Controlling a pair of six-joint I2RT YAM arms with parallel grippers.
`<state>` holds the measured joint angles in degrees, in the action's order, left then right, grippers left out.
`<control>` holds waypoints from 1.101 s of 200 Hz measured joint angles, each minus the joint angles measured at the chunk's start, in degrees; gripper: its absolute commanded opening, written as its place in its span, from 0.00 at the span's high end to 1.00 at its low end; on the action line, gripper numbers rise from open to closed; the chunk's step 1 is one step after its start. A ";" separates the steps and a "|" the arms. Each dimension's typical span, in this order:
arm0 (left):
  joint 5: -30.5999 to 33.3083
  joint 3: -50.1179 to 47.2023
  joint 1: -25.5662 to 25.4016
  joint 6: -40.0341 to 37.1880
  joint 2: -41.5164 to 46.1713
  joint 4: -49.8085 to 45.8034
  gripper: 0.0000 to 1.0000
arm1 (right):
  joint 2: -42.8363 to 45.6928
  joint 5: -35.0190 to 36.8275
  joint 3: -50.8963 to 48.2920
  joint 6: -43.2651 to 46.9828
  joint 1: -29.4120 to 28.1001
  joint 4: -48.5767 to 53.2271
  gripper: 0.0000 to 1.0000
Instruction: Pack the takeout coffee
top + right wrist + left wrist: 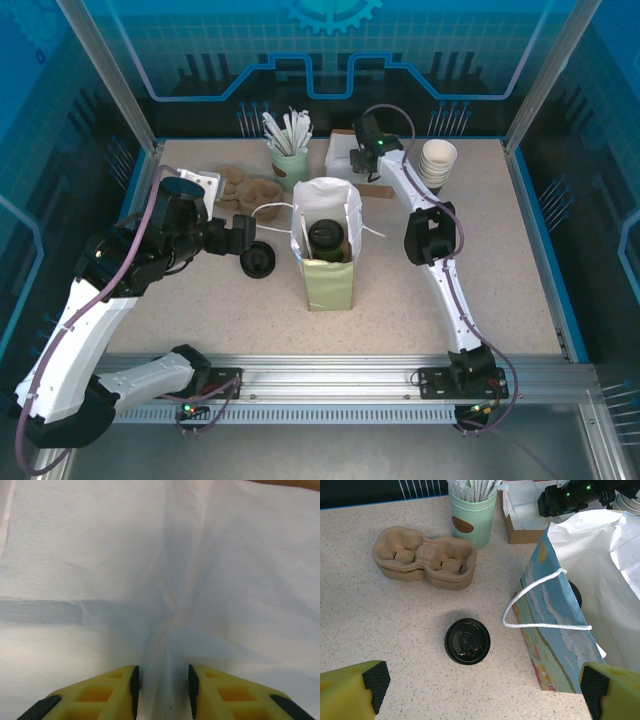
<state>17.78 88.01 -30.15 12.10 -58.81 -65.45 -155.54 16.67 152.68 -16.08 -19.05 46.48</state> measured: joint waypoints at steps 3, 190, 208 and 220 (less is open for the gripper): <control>0.00 0.00 0.00 0.00 0.00 0.00 0.01 | 0.11 -0.04 0.00 0.00 0.00 0.00 0.69; -0.02 -0.85 0.00 0.00 0.85 0.20 0.01 | 2.54 0.85 0.66 -1.05 0.00 0.24 0.52; -0.02 -0.85 0.00 0.00 0.85 0.20 0.01 | 2.49 0.90 0.63 -1.11 0.00 0.24 0.52; -0.02 -0.92 0.00 0.02 0.85 0.22 0.01 | 2.43 0.87 0.63 -1.33 0.00 0.22 0.52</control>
<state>17.76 87.09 -30.15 12.12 -57.95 -65.23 -153.12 17.54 153.32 -17.41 -19.05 46.70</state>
